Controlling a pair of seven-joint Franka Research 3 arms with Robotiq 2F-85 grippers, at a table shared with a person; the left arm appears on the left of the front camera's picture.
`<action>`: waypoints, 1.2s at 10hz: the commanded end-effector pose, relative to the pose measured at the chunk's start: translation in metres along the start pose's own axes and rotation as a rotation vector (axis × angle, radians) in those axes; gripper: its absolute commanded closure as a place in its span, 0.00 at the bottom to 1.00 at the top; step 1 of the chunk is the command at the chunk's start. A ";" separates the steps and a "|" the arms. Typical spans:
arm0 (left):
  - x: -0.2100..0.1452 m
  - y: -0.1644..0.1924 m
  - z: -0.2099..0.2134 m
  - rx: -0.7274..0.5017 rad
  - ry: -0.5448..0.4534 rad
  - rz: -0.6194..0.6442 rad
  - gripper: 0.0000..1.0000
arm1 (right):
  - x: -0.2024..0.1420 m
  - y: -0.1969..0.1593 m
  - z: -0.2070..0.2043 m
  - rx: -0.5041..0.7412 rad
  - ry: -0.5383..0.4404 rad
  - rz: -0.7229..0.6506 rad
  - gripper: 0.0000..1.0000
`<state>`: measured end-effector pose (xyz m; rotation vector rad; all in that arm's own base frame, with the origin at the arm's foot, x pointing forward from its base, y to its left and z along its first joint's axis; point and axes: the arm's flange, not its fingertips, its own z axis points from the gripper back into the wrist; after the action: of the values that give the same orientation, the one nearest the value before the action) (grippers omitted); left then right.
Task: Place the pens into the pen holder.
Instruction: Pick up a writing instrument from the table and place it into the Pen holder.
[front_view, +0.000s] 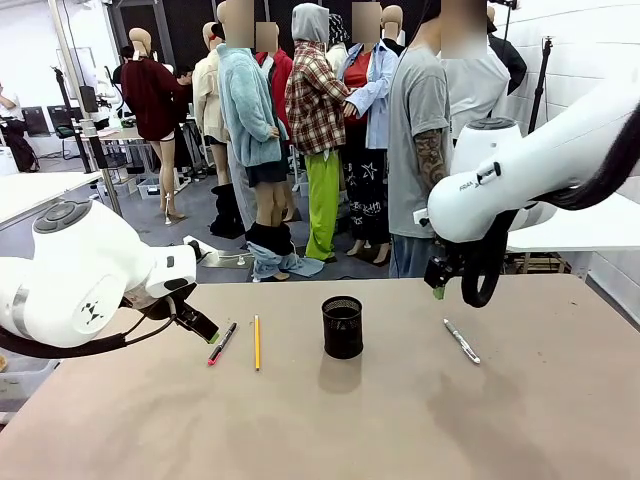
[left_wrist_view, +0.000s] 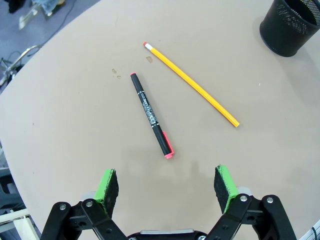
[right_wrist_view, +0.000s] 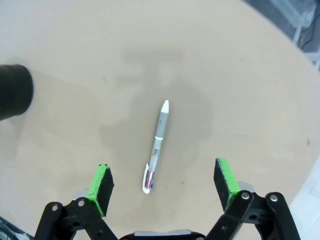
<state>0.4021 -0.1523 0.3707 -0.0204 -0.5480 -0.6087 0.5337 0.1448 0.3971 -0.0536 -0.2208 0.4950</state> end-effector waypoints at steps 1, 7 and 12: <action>0.000 0.001 0.001 0.000 -0.001 0.003 0.00 | 0.013 -0.003 -0.016 0.007 0.061 -0.018 0.00; 0.000 0.001 0.001 0.000 -0.001 0.003 0.00 | -0.009 -0.015 -0.076 0.086 0.104 -0.096 0.00; 0.000 0.001 0.001 0.000 -0.001 0.003 0.00 | 0.005 -0.012 -0.079 0.035 0.171 -0.063 0.00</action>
<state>0.4022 -0.1523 0.3706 -0.0202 -0.5478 -0.6086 0.5533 0.1324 0.3266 -0.0213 -0.0733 0.4440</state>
